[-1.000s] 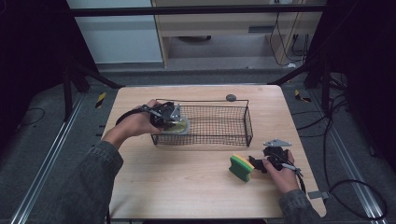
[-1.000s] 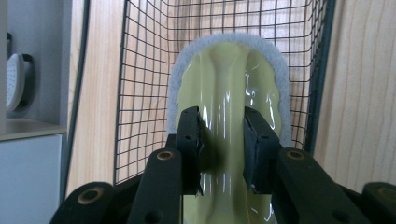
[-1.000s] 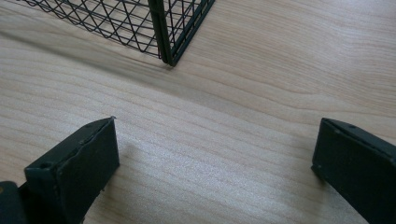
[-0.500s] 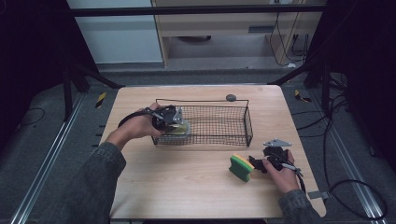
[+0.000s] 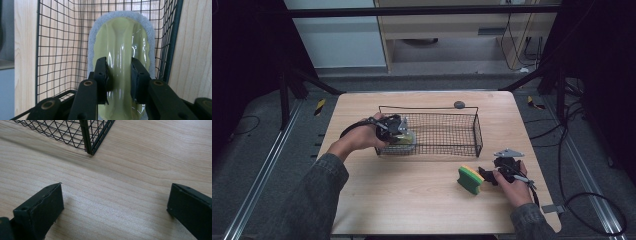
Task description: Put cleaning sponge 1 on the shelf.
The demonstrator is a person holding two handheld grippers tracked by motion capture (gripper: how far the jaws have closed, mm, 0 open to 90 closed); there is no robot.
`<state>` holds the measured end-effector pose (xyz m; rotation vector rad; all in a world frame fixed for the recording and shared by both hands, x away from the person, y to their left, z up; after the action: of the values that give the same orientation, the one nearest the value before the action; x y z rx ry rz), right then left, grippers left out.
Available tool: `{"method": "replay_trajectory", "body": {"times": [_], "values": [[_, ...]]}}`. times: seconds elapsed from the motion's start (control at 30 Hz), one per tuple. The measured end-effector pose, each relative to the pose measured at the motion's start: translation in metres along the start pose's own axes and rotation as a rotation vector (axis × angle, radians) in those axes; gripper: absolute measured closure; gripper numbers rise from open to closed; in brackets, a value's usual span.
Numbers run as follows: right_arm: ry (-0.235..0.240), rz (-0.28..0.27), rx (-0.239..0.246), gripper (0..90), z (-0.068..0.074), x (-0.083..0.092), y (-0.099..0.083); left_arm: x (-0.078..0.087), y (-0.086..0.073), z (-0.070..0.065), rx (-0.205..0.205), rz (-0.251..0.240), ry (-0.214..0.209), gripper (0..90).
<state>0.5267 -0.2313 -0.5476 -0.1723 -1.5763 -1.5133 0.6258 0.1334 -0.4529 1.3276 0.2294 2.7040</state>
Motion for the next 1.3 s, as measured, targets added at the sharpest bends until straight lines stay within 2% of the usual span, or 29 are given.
{"method": "replay_trajectory", "body": {"times": [0.07, 0.13, 0.47, 0.67, 0.7, 0.73, 0.87, 1.0, 1.17, 1.3], "values": [[0.000, 0.000, 0.003, 0.7, 0.000, 0.000, 0.000, 0.000, 0.000, 0.000, 0.003, -0.001, -0.002, 70.3], [0.000, 0.000, 0.000, 0.7, 0.000, 0.000, 0.000, 0.000, -0.001, 0.000, 0.024, 0.001, -0.008, 70.3], [0.002, 0.000, -0.003, 0.7, 0.000, 0.000, 0.000, 0.000, -0.001, 0.002, 0.030, -0.001, -0.010, 70.1], [0.001, 0.000, -0.003, 0.7, 0.000, 0.000, 0.000, 0.000, -0.002, 0.002, 0.053, 0.012, -0.015, 67.8], [0.001, 0.000, -0.003, 0.7, 0.000, 0.000, 0.000, 0.000, -0.002, 0.005, 0.042, 0.006, -0.005, 66.8], [0.000, 0.000, 0.000, 0.7, 0.000, 0.000, 0.000, 0.001, -0.002, 0.005, 0.057, 0.003, -0.010, 65.8], [0.000, 0.000, 0.000, 0.7, 0.000, 0.000, 0.000, 0.009, -0.003, 0.009, 0.077, -0.022, -0.006, 64.5], [0.000, 0.000, 0.000, 0.7, 0.000, 0.000, 0.000, 0.019, -0.003, 0.017, 0.112, -0.056, 0.020, 63.3], [0.000, 0.000, 0.000, 0.7, 0.000, 0.000, 0.000, 0.034, -0.003, 0.030, 0.164, -0.086, 0.086, 59.8], [0.000, -0.001, 0.002, 0.6, 0.000, 0.000, 0.000, 0.041, -0.004, 0.034, 0.233, -0.074, 0.140, 47.6]]}}
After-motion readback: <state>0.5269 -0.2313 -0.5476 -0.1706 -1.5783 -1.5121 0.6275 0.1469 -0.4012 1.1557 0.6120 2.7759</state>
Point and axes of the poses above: each handheld gripper's, and its own axes: x roughly backward along the jaws, y roughly out of its top, z roughly to its left, the point moved 5 cm from there along -x, roughly forward along the jaws, and after that the axes turned 15 degrees about y, right-handed, at the moved point
